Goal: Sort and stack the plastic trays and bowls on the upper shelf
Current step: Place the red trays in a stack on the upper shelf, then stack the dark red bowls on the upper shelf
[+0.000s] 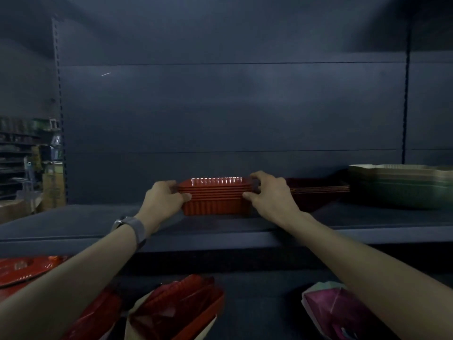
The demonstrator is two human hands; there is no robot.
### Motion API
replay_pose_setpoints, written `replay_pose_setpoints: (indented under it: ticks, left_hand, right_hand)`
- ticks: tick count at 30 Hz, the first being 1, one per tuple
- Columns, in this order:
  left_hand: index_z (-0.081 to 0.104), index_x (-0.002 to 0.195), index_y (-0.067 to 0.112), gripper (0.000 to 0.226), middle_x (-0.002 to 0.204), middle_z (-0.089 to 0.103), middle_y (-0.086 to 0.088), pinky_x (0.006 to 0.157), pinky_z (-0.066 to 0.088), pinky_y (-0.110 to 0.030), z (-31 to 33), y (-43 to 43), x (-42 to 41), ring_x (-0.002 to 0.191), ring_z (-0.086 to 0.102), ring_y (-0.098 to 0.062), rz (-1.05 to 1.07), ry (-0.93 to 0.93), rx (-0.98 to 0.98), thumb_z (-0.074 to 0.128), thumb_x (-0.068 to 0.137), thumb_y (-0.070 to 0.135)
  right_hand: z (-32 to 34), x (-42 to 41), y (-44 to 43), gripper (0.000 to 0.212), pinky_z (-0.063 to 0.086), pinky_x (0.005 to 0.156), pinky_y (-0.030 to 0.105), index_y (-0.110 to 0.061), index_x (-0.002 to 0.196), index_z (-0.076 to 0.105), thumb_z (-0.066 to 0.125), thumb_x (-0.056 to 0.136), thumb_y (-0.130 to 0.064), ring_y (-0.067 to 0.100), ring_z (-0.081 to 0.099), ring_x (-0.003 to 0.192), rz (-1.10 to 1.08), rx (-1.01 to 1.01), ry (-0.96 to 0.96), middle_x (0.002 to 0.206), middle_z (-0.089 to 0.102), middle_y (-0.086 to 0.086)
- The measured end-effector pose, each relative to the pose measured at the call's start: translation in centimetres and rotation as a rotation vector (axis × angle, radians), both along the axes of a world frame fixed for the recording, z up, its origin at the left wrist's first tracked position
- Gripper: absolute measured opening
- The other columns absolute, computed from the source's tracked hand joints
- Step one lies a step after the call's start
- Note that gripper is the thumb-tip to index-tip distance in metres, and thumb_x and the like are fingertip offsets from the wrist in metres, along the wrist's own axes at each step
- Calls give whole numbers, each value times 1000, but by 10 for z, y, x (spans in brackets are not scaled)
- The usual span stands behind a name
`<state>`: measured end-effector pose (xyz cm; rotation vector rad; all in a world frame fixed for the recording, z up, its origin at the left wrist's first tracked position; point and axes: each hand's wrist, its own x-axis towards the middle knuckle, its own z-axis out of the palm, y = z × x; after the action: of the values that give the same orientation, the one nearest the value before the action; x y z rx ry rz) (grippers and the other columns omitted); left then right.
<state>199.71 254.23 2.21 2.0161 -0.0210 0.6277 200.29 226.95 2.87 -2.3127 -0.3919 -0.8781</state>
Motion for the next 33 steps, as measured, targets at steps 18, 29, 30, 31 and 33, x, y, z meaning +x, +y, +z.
replay_pose_setpoints:
  ticks: [18, 29, 30, 31, 33]
  left_hand:
    - [78, 104, 18, 26, 94, 82, 0, 84, 61, -31, -87, -149, -119, 87, 77, -16, -447, -156, -134, 65, 95, -3]
    - [77, 94, 22, 30, 94, 79, 2, 80, 56, -17, -210, -244, -78, 91, 74, -11, -560, 194, -28, 61, 97, -3]
    - [77, 94, 21, 29, 95, 78, 1, 81, 55, -17, -222, -254, -73, 93, 73, -12, -552, 222, -27, 61, 97, -3]
    - [78, 96, 21, 28, 97, 78, 3, 82, 54, -14, -233, -263, -69, 96, 73, -10, -550, 238, -15, 62, 97, -2]
    - [80, 101, 23, 27, 101, 77, 10, 78, 50, -5, -253, -278, -61, 97, 70, 2, -556, 239, 34, 64, 98, 1]
  right_hand:
    - [-98, -132, -99, 6, 51, 74, 9, -21, 100, 76, 74, 97, -15, 1, 72, 84, 79, 279, -181, 86, 75, -13]
    - [-250, -115, -191, 16, 53, 67, 14, -20, 95, 73, 68, 97, -6, 1, 69, 82, -148, 404, 102, 85, 74, -9]
    - [-267, -112, -197, 17, 54, 68, 14, -21, 98, 73, 68, 97, -5, 1, 69, 83, -161, 412, 134, 89, 75, -8]
    - [-283, -111, -202, 18, 53, 71, 14, -23, 101, 74, 70, 96, -6, 2, 68, 86, -181, 409, 137, 94, 75, -7]
    - [-313, -108, -210, 22, 50, 84, 18, -25, 106, 74, 73, 93, -7, 5, 62, 100, -271, 354, 95, 104, 72, -8]
